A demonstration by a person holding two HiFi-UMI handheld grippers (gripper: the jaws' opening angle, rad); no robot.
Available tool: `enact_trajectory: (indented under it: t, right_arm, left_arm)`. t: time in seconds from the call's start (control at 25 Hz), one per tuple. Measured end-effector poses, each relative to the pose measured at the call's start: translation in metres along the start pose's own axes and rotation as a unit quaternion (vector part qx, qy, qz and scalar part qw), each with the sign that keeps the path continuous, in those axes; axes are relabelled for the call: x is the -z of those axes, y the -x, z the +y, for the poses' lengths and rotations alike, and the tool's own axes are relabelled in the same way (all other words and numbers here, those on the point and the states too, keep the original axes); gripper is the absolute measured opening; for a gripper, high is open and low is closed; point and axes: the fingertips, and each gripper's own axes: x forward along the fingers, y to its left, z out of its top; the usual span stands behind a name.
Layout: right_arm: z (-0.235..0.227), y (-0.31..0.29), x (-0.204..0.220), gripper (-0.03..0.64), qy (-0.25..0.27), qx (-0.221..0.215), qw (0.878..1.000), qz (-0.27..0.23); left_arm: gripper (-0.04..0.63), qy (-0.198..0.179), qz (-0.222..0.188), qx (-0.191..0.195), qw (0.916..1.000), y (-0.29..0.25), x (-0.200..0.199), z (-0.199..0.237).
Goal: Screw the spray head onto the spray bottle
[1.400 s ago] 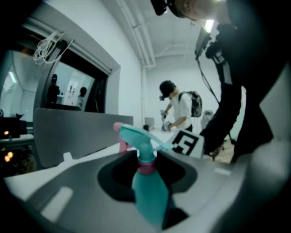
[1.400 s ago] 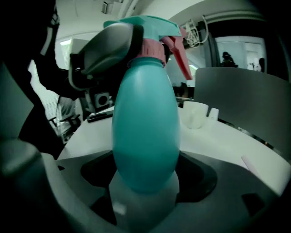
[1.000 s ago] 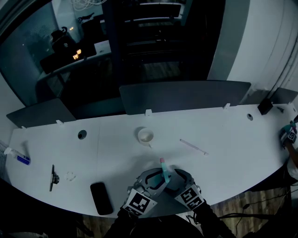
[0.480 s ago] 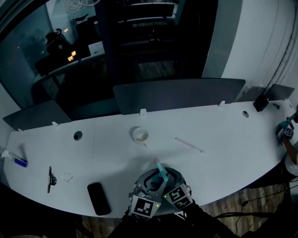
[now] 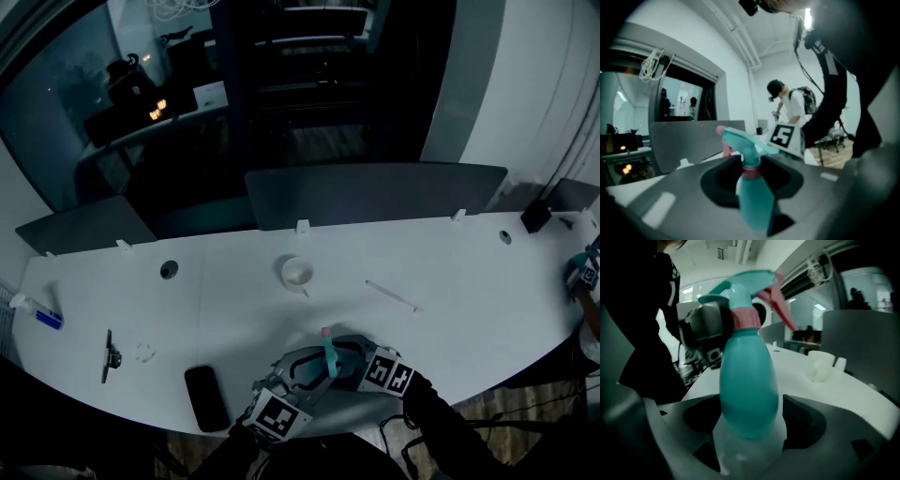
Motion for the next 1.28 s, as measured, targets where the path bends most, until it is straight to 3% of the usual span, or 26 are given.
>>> enact_trajectory:
  t: [0.08,0.2,0.32,0.44,0.52,0.6,0.76,0.84,0.92,1.0,1.12,1.2,1.28]
  right_arm:
    - [-0.011,0.014,-0.003,0.394,-0.049,0.111,0.991,-0.052]
    - [-0.015,0.03,-0.01,0.396,-0.08,0.244,0.962,-0.089]
    - [-0.014,0.027,-0.017,0.394,-0.071,0.315,0.944,-0.066]
    - [-0.016,0.017,-0.018,0.392,-0.048,0.349,0.935,-0.05]
    - [-0.017,0.017,-0.017,0.35,-0.044,0.334,0.94,-0.052]
    - [-0.014,0.017,-0.015,0.344,-0.021,0.282,0.957,-0.058]
    - [-0.004,0.013,-0.005,0.341,0.068,0.11,0.99,-0.06]
    - [0.001,0.016,-0.007,0.337,0.105,0.016,0.993,-0.044]
    - [0.002,0.017,-0.005,0.333,0.121,-0.036,0.992,-0.019]
    - [-0.002,0.014,-0.007,0.333,0.103,-0.033,0.994,-0.016]
    - [-0.009,0.021,-0.013,0.334,0.021,0.073,0.995,-0.071]
    - [-0.012,0.035,-0.018,0.334,-0.031,0.169,0.979,-0.111]
    - [-0.008,0.038,-0.022,0.334,-0.047,0.24,0.963,-0.109]
  left_arm:
    - [0.135,0.01,-0.003,-0.061,0.9981,0.0,-0.001,0.011]
    - [0.134,0.034,-0.007,-0.142,0.9893,-0.003,-0.004,0.025]
    - [0.134,0.064,-0.01,-0.194,0.9788,-0.007,-0.006,0.028]
    - [0.133,0.08,-0.014,-0.21,0.9744,-0.008,-0.006,0.028]
    - [0.133,0.074,-0.015,-0.194,0.978,-0.008,-0.007,0.027]
    - [0.133,0.054,-0.019,-0.164,0.9848,-0.007,-0.008,0.024]
    - [0.133,0.018,-0.033,-0.053,0.9979,0.0,-0.007,0.012]
    - [0.133,0.014,-0.023,0.02,0.9994,0.002,0.0,0.004]
    - [0.133,-0.002,-0.01,0.061,0.9981,0.003,0.003,0.001]
    - [0.133,-0.014,-0.006,0.05,0.9986,0.002,0.003,0.005]
    - [0.133,0.007,-0.019,-0.026,0.9994,0.003,-0.003,0.016]
    - [0.133,0.01,-0.018,-0.084,0.9963,0.001,-0.003,0.023]
    - [0.133,0.018,-0.01,-0.136,0.9905,-0.003,-0.002,0.028]
